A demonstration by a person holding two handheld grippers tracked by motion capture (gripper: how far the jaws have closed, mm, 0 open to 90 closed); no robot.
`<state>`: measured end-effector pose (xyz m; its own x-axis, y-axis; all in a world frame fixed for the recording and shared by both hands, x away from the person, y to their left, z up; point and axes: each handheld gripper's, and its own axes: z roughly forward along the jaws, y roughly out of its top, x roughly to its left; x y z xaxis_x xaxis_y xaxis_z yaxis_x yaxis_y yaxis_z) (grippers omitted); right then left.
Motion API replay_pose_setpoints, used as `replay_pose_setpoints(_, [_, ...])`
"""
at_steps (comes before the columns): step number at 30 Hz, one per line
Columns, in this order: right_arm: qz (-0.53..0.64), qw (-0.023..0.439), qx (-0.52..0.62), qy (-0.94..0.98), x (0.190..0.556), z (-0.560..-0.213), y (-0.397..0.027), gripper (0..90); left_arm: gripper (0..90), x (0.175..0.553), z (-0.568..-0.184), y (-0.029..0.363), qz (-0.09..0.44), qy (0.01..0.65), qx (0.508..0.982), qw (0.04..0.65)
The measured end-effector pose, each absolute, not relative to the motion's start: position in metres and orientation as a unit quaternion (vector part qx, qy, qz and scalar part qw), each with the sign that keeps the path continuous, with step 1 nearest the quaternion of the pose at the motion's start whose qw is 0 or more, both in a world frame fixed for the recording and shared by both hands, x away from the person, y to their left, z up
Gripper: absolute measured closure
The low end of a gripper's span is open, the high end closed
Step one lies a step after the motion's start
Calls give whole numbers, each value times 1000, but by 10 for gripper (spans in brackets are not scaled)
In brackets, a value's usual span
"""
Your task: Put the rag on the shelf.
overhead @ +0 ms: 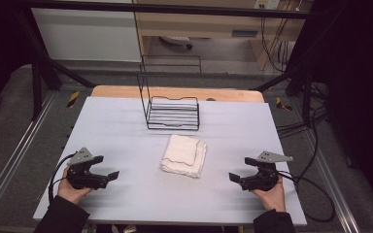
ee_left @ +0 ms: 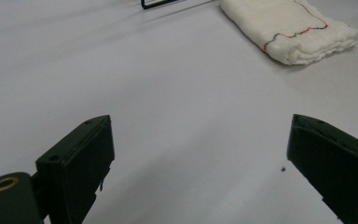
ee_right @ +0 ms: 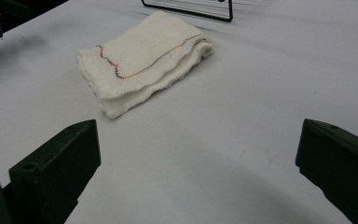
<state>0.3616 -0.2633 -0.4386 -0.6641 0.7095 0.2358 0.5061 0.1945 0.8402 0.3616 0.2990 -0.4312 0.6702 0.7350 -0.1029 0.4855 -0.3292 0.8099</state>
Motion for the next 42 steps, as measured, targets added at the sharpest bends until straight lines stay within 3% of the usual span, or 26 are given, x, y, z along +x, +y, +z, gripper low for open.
replay_pose_setpoints(22, [474,102,404,776,363,-441,-250,6,76,361,-425,281,138,384,800,440])
replay_pose_setpoints(42, [470,105,405,777,362,-443,-248,6,169,380,-415,197,116,369,819,425])
